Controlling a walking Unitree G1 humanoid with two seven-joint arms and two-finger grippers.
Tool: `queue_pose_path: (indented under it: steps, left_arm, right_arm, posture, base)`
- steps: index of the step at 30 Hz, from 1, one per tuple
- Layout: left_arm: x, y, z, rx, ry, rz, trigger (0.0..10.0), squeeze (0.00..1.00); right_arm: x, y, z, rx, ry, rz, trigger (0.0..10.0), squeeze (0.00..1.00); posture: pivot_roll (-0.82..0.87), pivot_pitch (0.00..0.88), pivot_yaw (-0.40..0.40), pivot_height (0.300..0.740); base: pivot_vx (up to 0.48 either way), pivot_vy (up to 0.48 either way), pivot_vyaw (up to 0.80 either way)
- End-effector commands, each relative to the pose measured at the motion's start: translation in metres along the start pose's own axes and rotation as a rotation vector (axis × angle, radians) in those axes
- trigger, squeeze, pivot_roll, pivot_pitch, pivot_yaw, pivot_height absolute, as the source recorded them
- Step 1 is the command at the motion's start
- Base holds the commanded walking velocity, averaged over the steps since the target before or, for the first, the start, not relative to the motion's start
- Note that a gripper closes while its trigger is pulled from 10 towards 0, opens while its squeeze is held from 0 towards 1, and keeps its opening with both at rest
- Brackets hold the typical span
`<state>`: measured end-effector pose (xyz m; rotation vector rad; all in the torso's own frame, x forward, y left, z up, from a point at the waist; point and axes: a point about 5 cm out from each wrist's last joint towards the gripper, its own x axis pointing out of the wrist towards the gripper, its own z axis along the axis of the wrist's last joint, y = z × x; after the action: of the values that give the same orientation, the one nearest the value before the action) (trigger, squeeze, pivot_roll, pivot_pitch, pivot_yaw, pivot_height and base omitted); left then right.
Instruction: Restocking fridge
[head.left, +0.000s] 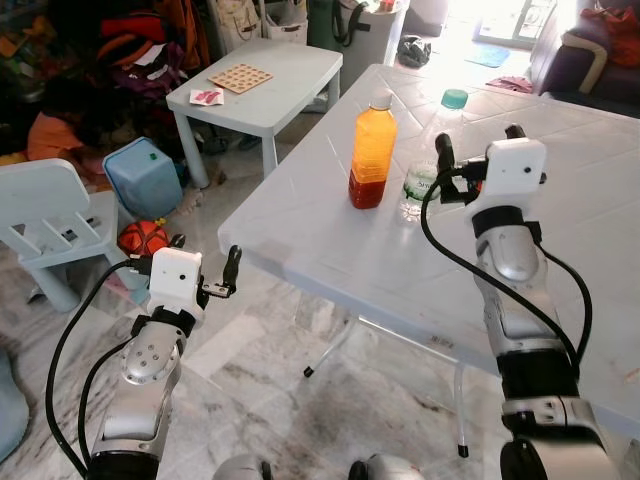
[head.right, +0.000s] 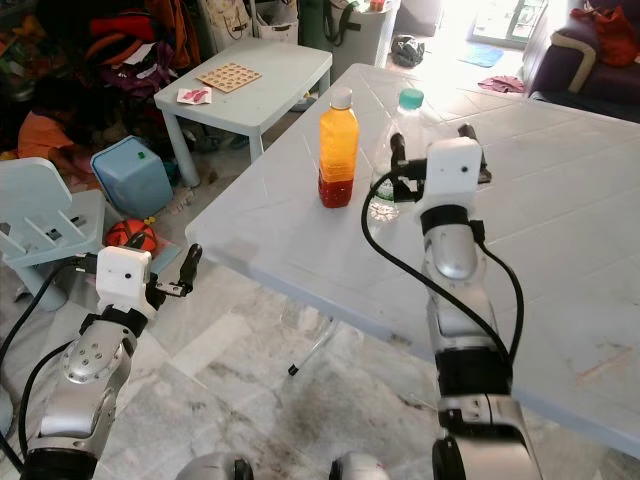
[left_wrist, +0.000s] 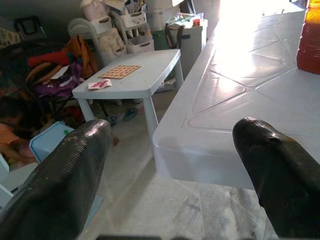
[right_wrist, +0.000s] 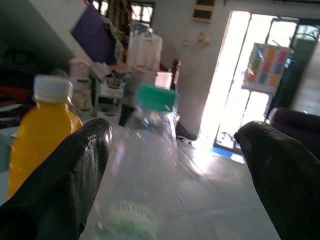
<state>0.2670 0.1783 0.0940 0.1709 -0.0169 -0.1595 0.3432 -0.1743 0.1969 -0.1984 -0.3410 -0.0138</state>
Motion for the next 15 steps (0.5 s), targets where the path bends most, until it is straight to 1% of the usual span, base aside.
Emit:
queue_pose_path:
  steps: [1, 5, 8, 10, 12, 15]
  left_arm:
    - [0.002, 0.002, 0.005, 0.012, -0.010, -0.005, 10.0, 0.00]
    - [0.001, 0.003, 0.005, 0.013, -0.011, -0.003, 10.0, 0.00]
    - [0.000, 0.002, 0.005, 0.013, -0.009, -0.003, 10.0, 0.00]
    - [-0.001, 0.002, 0.005, 0.012, -0.007, -0.004, 10.0, 0.00]
    - [-0.001, 0.002, 0.005, 0.014, -0.006, -0.005, 10.0, 0.00]
    - [-0.001, 0.002, 0.005, 0.015, -0.006, -0.007, 10.0, 0.00]
  right_arm:
    - [0.008, 0.002, 0.004, -0.007, -0.014, 0.020, 10.0, 0.00]
    - [0.021, 0.001, 0.009, 0.013, -0.009, 0.007, 10.0, 0.00]
    - [0.026, 0.000, 0.009, 0.036, 0.003, -0.007, 10.0, 0.00]
    - [0.032, -0.003, 0.011, 0.055, 0.014, -0.025, 10.0, 0.00]
    - [0.037, -0.003, 0.012, 0.061, 0.019, -0.022, 10.0, 0.00]
    - [0.041, -0.003, 0.012, 0.071, 0.026, -0.024, 10.0, 0.00]
  posture:
    - [0.04, 0.056, 0.021, 0.740]
    - [0.05, 0.063, 0.018, 0.740]
    - [0.05, 0.064, 0.019, 0.740]
    - [0.05, 0.064, 0.019, 0.740]
    - [0.05, 0.066, 0.021, 0.740]
    - [0.05, 0.067, 0.024, 0.740]
  base:
    - [0.000, 0.000, 0.00]
    - [0.000, 0.000, 0.00]
    - [0.000, 0.000, 0.00]
    - [0.000, 0.000, 0.00]
    - [0.000, 0.000, 0.00]
    - [0.000, 0.000, 0.00]
